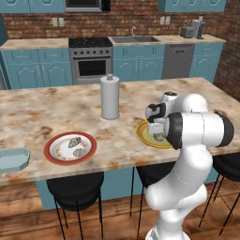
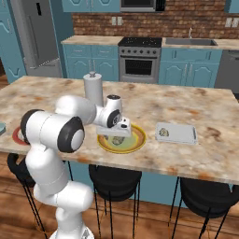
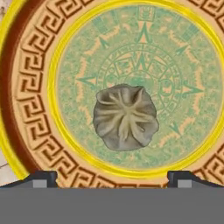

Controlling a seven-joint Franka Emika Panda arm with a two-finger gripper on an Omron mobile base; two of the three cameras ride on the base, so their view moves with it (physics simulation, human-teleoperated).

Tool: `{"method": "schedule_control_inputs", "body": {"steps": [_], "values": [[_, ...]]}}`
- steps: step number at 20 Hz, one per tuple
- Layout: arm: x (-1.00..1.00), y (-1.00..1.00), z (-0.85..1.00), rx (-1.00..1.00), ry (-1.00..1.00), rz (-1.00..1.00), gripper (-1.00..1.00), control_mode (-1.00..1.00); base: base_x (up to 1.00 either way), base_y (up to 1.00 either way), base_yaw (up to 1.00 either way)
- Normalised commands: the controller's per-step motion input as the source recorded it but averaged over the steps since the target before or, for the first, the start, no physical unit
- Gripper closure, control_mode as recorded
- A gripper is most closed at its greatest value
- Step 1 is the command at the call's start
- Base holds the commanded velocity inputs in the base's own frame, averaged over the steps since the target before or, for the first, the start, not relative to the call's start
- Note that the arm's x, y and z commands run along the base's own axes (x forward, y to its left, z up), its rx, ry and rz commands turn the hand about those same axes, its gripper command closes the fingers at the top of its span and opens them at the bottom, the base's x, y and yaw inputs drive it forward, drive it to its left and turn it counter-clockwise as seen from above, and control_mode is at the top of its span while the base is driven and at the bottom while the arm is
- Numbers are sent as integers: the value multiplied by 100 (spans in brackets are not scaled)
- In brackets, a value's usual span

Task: Place two dumplings into each of the tupperware containers and then place the containers in the fridge.

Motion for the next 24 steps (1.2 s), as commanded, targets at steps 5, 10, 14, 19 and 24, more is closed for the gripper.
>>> {"method": "schedule_control_inputs", "body": {"steps": [5, 10, 14, 19, 24], "values": [[24, 0, -53, 0, 0, 0, -100, -100, 0, 0, 0], [39, 0, -34, 0, 0, 0, -100, -100, 0, 0, 0], [47, 0, -3, 0, 0, 0, -100, -100, 0, 0, 0], [15, 0, -10, 0, 3, 0, 100, -100, 0, 0, 0], [2, -25, 3, 1, 0, -1, 100, -100, 0, 0, 0]]}}
